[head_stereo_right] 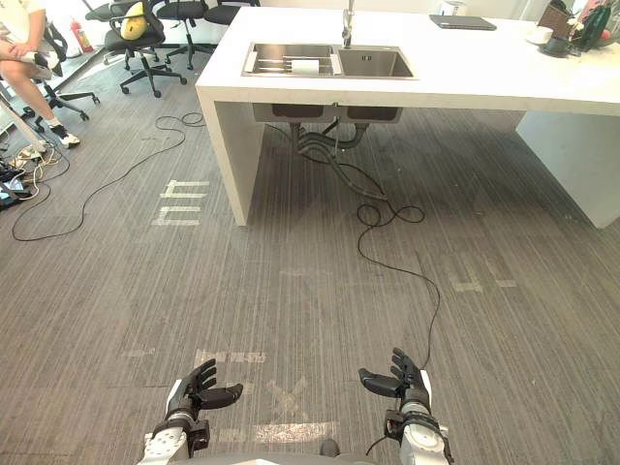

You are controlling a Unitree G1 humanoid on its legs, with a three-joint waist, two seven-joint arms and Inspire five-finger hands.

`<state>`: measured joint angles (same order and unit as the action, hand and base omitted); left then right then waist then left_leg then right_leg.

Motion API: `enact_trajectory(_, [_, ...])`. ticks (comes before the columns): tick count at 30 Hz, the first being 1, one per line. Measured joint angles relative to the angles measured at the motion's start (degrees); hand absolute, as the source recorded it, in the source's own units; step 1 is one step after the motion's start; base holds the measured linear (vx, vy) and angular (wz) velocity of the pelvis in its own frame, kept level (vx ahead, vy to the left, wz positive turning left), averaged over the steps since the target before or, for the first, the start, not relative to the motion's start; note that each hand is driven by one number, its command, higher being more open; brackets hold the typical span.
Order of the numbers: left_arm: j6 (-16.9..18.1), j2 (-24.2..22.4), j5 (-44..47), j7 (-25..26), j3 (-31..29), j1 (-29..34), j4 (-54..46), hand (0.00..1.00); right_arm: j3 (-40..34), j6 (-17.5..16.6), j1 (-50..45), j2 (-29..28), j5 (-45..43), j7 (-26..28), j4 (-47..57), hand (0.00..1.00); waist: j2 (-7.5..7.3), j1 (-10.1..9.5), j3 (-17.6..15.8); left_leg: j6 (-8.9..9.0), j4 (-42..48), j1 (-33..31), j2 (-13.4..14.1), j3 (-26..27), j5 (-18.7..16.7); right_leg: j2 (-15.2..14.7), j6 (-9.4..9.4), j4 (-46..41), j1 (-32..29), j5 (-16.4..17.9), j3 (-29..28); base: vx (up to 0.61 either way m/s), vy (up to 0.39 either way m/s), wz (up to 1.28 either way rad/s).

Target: Walk over to the sink, pick up the cup, carry it to the dishwasher, place the cup inside the dishwasher, then close the dishwasher door

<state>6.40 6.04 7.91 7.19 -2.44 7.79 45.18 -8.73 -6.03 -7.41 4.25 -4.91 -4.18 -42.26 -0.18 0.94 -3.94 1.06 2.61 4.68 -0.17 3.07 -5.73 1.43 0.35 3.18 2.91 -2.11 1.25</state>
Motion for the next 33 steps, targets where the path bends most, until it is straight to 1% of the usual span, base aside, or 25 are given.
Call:
enact_trajectory(8, [0.0,0.07,0.22,-0.05,-1.49,0.14,0.01,0.9,-0.04,0.02,0.19,0.01,-0.1,0.04,-1.21,0.9,-0.02,-0.01,0.01,-0.21,-0.39,0.0,-0.07,-0.05,0.13,0.0,0.11,1.09,0.33,-0.47,0.05,0.0,0.0,0.0])
enact_trajectory(13, [0.0,-0.04,1.19,-0.09,-1.55,0.33,0.01,0.9,-0.08,0.14,0.2,0.01,-0.47,0.04,-1.82,0.9,-0.02,0.0,0.01,-0.23,-0.48,-0.02,-0.08,-0.13,0.15,0.0,0.1,1.25,0.37,-0.48,0.11,0.0,0.0,0.0])
enact_trajectory(19, [0.01,-0.15,2.23,-0.36,-1.54,0.91,0.02,0.9,-1.79,0.15,0.24,-0.04,-0.54,-0.01,-1.83,0.9,-0.02,0.0,0.01,-0.84,-1.21,-0.06,-0.15,-0.17,0.54,0.01,-0.01,1.63,0.22,-0.67,0.14,0.0,0.0,0.0])
enact_trajectory(24, [0.01,-0.43,2.24,-0.92,-1.53,1.34,0.02,0.9,-2.25,0.15,0.21,-0.04,-0.55,-0.2,-1.79,0.9,-0.02,0.0,0.01,-0.9,-1.65,-0.13,-0.15,0.03,0.58,0.04,-0.01,1.65,-0.11,-0.67,-0.06,0.0,0.0,0.0])
enact_trajectory(33, [0.01,-0.45,2.28,-1.0,-1.48,1.52,-1.69,0.9,-2.29,0.16,0.14,-0.07,-0.6,-0.34,0.52,0.9,0.06,0.0,-0.07,-0.89,-2.05,-0.72,-0.13,0.82,0.58,0.1,0.01,1.64,-1.23,-0.65,-0.75,0.0,0.002,-0.04])
